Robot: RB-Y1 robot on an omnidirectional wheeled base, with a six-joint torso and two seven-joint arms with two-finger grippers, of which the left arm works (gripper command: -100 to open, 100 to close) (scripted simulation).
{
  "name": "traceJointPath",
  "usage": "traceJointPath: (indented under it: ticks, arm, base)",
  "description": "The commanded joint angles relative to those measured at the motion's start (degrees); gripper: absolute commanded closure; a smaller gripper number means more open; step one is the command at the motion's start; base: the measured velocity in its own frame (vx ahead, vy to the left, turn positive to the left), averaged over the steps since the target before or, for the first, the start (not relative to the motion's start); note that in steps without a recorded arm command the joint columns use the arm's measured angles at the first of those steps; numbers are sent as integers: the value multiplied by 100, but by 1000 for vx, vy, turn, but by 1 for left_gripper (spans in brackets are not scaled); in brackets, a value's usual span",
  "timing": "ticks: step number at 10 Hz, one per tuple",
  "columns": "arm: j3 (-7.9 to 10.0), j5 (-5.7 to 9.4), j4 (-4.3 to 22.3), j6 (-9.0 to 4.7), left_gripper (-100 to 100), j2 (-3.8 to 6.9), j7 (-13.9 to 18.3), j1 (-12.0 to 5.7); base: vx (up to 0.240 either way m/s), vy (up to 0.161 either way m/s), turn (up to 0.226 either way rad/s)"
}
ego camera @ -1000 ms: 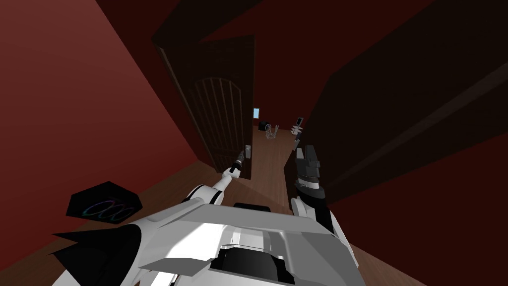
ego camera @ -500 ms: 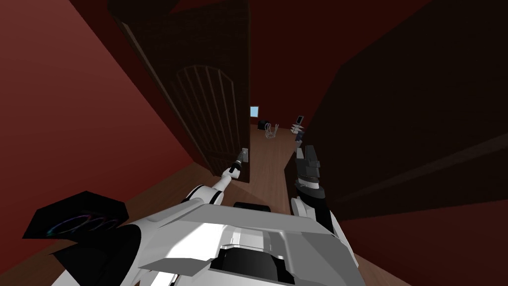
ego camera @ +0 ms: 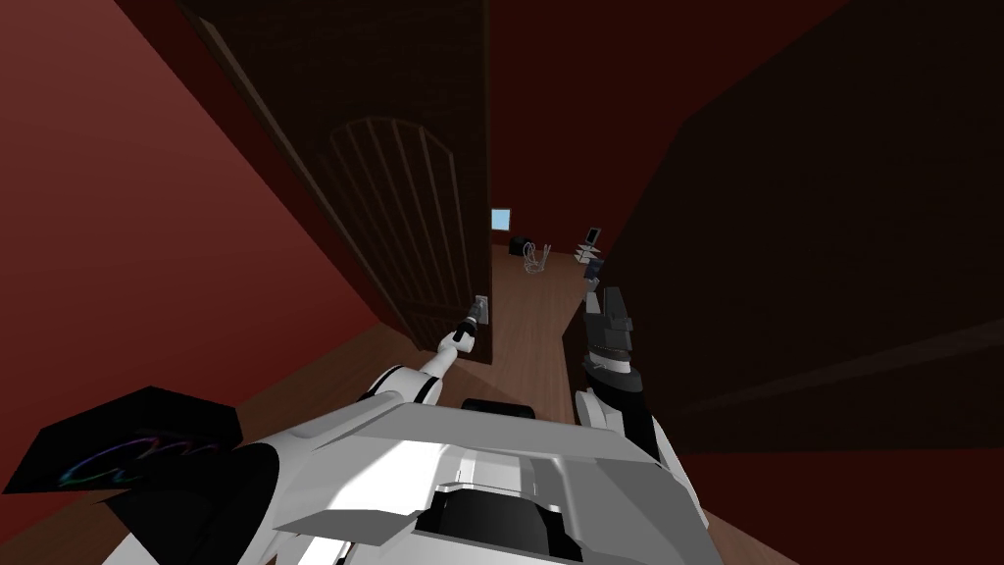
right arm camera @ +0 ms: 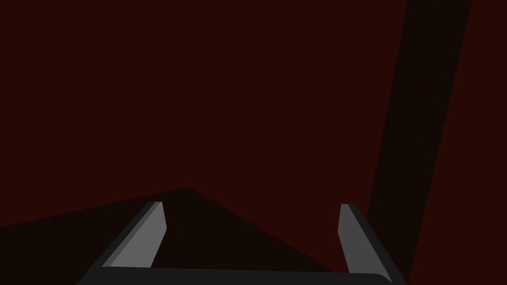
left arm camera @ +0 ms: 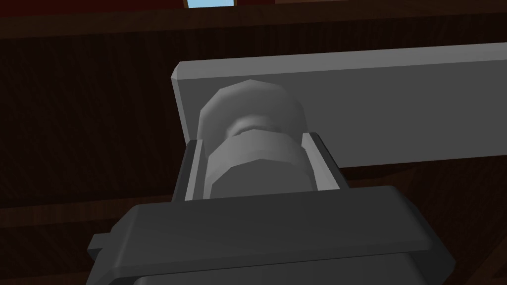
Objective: Push the door open
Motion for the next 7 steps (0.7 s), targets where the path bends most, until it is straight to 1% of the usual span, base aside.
traceJointPath:
  ticks: [1, 4, 5, 7]
  arm:
    - [-2, 0, 4, 5, 100, -3, 0, 7]
    - [-2, 0, 4, 5, 100, -3, 0, 7]
    - [81, 28, 18, 17, 100, 35, -50, 17]
    - [142, 50, 21, 19, 100, 59, -85, 17]
  base:
    - [-23, 6, -9]
    - [-6, 1, 1]
    - [71, -34, 22]
    - [148, -71, 42]
